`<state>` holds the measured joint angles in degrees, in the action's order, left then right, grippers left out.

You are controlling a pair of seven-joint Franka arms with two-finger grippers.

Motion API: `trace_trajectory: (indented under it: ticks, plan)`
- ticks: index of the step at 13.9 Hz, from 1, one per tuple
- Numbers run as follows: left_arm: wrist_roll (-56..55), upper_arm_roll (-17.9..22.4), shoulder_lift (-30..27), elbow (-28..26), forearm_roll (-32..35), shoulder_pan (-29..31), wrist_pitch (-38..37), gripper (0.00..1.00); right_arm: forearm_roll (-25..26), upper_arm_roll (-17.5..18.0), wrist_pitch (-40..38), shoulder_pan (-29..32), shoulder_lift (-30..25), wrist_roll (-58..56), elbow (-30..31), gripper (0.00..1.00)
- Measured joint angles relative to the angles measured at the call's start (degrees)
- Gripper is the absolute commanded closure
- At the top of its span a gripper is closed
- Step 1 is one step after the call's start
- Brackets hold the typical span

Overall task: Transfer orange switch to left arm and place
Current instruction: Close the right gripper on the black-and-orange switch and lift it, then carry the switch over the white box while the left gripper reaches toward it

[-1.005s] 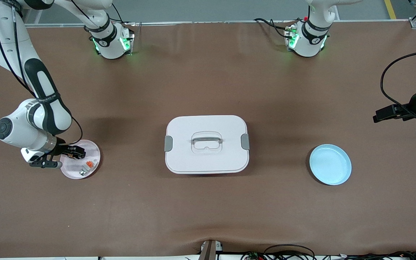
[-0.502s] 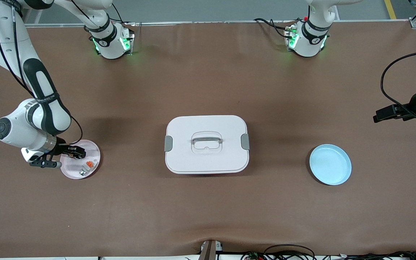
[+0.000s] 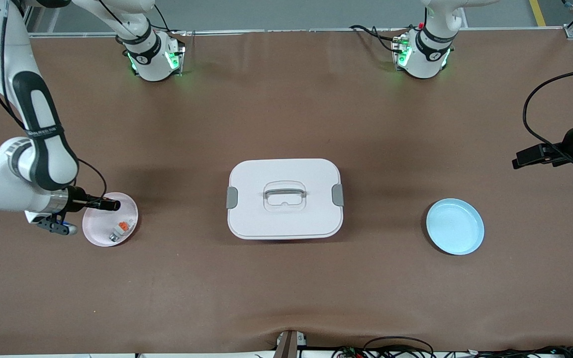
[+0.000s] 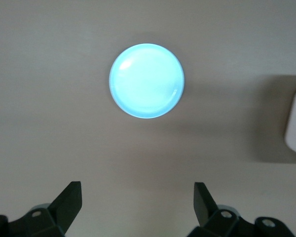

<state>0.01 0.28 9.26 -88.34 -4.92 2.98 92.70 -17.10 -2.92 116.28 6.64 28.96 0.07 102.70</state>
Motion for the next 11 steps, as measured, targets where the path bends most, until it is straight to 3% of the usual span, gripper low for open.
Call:
trace_trajectory:
  ticks: [5, 8, 11]
  plan:
    - [0.0, -0.16, -3.25, -1.47, -8.73, -0.1, -0.21, 0.0, -0.1, 0.33, -14.97, -5.59, -3.68, 20.97, -8.27, 1.0]
    - [0.0, -0.64, -7.59, -4.99, -15.29, -0.31, -0.38, 0.0, -1.62, 0.58, -18.2, -9.66, -3.91, 34.8, -12.28, 1.0]
    - [-0.04, -3.06, -11.65, -9.82, -20.55, -0.45, 0.6, 0.0, -6.56, 0.69, -18.46, -12.72, -3.9, 46.23, -14.27, 1.0]
